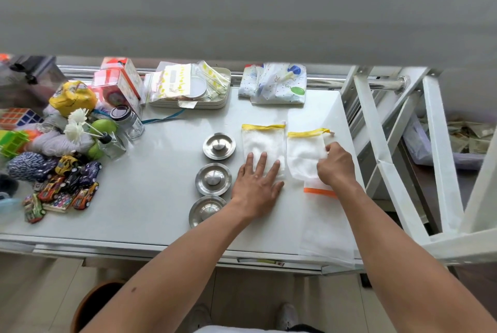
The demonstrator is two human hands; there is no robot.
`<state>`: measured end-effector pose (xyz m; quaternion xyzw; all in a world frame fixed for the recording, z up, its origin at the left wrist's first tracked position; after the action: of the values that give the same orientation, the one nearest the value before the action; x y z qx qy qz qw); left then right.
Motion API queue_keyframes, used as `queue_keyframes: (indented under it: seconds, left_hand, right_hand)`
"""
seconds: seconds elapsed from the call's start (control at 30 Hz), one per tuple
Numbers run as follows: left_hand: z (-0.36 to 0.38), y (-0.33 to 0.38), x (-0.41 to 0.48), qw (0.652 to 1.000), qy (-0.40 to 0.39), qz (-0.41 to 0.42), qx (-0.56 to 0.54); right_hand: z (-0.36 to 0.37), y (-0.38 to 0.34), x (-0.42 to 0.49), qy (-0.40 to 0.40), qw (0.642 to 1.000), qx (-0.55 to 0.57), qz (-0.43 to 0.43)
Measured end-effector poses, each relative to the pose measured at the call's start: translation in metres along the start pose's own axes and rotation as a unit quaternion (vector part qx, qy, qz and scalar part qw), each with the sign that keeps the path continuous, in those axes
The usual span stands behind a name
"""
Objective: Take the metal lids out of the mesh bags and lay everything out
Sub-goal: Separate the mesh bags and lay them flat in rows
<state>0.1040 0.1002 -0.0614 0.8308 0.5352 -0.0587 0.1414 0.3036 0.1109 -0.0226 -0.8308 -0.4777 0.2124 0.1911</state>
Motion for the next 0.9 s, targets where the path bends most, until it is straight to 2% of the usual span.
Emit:
queue_keyframes:
  seconds: [0.13, 0.33, 0.5, 0.57, 0.67, 0.77, 0.9]
  left_hand:
    - [-0.001, -0.004, 0.001, 1.000, 0.012, 0.019, -0.014]
    - [-0.004, 0.009, -0.007, 0.998, 0.058, -0.004, 0.009]
    - [-0.010, 0.041, -0.027, 0.988, 0.130, 0.083, -0.028]
    - [-0.010, 0.051, -0.036, 0.984, 0.149, 0.094, -0.031]
    - [-0.003, 0.066, -0.045, 0.991, 0.116, 0.042, -0.062]
    - [0.002, 0.075, -0.045, 0.987, 0.080, -0.033, -0.138]
    - [-0.001, 0.079, -0.045, 0.963, 0.074, -0.080, -0.245]
  right_hand:
    - [-0.001, 0.000, 0.002, 0.020, 1.000, 0.011, 0.012]
    - [-0.002, -0.001, 0.007, 0.036, 0.999, 0.022, 0.022]
    - [-0.002, 0.002, 0.010, 0.040, 0.999, 0.027, 0.025]
    - [-0.004, 0.001, 0.008, 0.056, 0.998, 0.040, 0.015]
    - [-0.014, 0.007, -0.002, 0.121, 0.990, 0.071, 0.004]
    - [-0.023, 0.024, -0.020, 0.189, 0.977, 0.095, 0.030]
    - [-0.021, 0.043, -0.040, 0.206, 0.960, 0.180, 0.055]
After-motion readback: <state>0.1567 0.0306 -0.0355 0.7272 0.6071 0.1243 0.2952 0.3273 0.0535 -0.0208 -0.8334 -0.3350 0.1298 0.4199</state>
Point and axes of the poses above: each hand's wrist, its own x-axis towards the middle knuckle, its own z-axis out of the palm, y = z × x, the point moved 3 cm from there along x, towards the middle knuckle, and after that the axes turned 2 degrees about -y, right-handed, at the moved point
